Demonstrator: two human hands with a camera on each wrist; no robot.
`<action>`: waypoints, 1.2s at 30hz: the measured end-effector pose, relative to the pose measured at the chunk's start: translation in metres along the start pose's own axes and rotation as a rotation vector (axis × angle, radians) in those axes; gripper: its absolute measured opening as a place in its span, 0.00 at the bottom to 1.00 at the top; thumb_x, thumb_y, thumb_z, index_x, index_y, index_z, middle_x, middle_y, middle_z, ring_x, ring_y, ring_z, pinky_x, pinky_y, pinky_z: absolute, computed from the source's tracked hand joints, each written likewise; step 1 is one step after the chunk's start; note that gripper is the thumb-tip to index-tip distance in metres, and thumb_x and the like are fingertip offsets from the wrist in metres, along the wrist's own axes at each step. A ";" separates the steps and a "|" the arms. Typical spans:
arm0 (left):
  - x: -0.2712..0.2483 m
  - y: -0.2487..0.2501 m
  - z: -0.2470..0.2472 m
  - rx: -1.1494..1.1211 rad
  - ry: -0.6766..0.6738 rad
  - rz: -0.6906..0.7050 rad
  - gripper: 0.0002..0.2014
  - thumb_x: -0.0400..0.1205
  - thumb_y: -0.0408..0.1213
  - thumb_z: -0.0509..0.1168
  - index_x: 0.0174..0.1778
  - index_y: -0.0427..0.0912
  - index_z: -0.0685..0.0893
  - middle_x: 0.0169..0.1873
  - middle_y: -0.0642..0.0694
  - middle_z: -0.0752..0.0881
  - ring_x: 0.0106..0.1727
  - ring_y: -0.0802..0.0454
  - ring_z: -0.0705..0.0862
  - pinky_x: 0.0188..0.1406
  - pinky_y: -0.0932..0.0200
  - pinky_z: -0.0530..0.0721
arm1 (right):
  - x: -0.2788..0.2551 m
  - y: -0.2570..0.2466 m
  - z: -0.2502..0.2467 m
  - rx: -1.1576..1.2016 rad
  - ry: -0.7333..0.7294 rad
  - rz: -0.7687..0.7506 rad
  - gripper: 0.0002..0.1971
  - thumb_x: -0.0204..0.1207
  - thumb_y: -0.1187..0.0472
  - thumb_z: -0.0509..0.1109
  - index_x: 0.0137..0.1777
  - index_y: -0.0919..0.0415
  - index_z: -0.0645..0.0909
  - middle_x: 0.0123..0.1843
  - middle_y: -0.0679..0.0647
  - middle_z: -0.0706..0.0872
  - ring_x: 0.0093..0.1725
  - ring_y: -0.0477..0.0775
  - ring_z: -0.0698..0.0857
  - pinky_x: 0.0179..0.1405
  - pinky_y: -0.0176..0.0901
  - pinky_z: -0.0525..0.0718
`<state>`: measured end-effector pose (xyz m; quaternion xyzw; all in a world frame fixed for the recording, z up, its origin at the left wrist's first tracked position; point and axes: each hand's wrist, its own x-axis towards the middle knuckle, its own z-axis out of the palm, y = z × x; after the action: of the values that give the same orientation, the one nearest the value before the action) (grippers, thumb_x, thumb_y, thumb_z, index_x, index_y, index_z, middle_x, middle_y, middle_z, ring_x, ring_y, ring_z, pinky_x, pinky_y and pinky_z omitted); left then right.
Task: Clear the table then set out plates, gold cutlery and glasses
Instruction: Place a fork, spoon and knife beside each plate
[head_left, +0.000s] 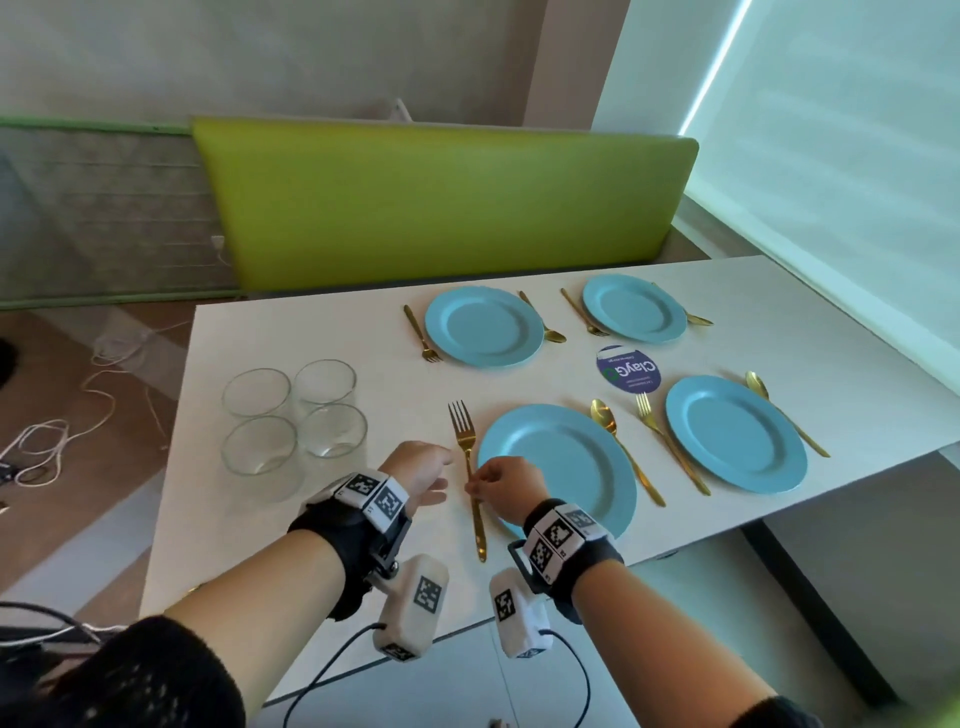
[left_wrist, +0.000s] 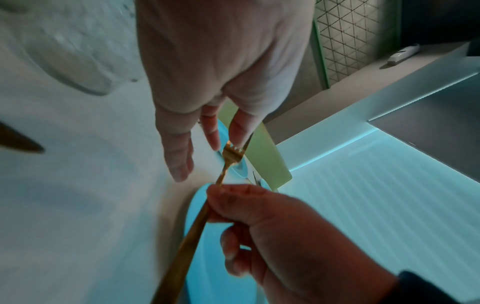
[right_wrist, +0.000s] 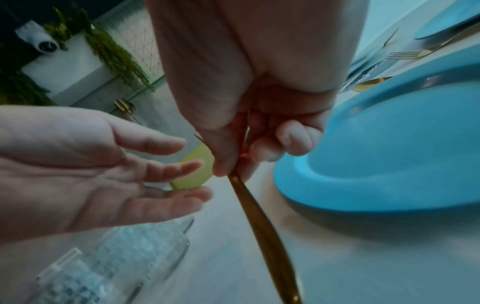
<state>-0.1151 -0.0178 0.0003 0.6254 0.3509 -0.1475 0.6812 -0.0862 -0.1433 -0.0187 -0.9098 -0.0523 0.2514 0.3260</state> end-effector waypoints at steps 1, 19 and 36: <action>0.000 -0.003 -0.010 0.015 0.018 0.004 0.09 0.83 0.33 0.61 0.57 0.38 0.77 0.47 0.42 0.78 0.40 0.50 0.80 0.40 0.56 0.83 | -0.002 0.000 0.006 -0.030 0.008 0.024 0.07 0.74 0.58 0.72 0.48 0.59 0.87 0.52 0.56 0.89 0.54 0.54 0.85 0.56 0.39 0.79; -0.011 -0.024 -0.066 0.173 -0.059 0.010 0.06 0.82 0.25 0.58 0.40 0.37 0.76 0.33 0.42 0.78 0.30 0.50 0.78 0.31 0.61 0.77 | 0.004 -0.006 0.066 -0.315 0.119 0.249 0.12 0.73 0.58 0.70 0.55 0.60 0.86 0.54 0.57 0.89 0.54 0.59 0.87 0.53 0.47 0.87; -0.009 -0.032 -0.079 0.231 -0.050 0.001 0.07 0.82 0.27 0.59 0.39 0.39 0.76 0.35 0.43 0.79 0.33 0.51 0.79 0.35 0.62 0.80 | 0.013 0.005 0.041 -0.328 0.271 0.339 0.20 0.71 0.52 0.74 0.59 0.62 0.78 0.56 0.59 0.86 0.56 0.61 0.86 0.49 0.46 0.81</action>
<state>-0.1651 0.0500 -0.0156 0.6960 0.3142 -0.2024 0.6131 -0.0954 -0.1211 -0.0543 -0.9716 0.1046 0.1665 0.1315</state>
